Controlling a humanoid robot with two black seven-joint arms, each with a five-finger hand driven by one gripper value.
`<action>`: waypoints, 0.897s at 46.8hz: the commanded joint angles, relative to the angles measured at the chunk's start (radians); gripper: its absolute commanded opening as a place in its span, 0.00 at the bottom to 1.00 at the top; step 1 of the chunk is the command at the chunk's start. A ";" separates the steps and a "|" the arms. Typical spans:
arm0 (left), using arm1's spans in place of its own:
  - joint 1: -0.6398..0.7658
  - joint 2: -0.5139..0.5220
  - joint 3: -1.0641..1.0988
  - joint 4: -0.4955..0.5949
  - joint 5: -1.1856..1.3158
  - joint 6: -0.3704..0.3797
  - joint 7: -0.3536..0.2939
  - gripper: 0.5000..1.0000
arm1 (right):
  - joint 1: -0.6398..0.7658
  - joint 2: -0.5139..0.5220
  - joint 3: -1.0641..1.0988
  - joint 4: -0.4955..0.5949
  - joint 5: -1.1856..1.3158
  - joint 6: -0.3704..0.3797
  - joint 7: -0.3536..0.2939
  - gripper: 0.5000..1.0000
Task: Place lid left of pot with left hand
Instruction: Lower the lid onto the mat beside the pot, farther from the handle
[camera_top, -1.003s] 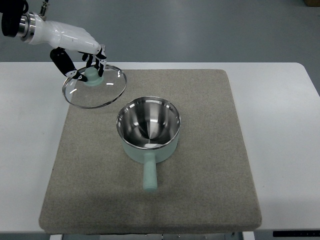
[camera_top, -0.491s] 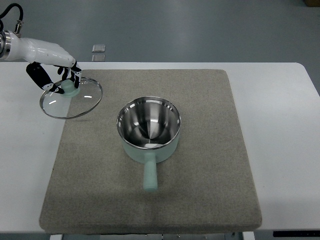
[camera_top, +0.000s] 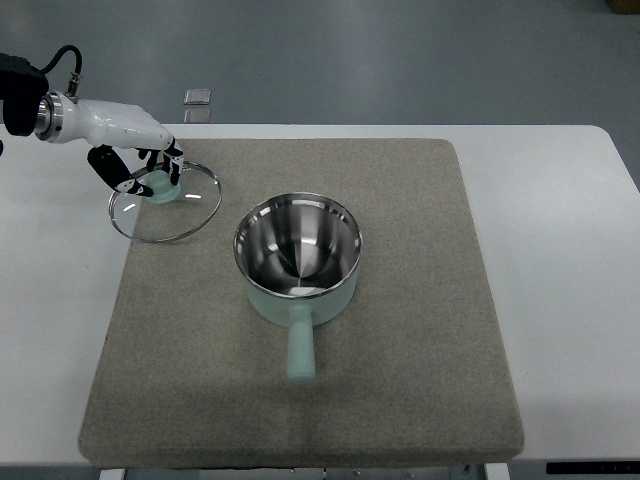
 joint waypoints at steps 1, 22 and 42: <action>0.011 -0.012 0.001 0.012 0.000 0.005 0.000 0.00 | 0.000 0.000 -0.001 0.000 0.000 0.000 0.000 0.85; 0.061 -0.090 0.004 0.088 -0.001 0.071 0.001 0.00 | 0.000 0.000 0.000 0.000 0.000 0.000 0.000 0.85; 0.069 -0.090 0.002 0.088 -0.005 0.181 -0.014 0.36 | 0.001 0.000 0.000 0.000 0.000 0.000 0.000 0.85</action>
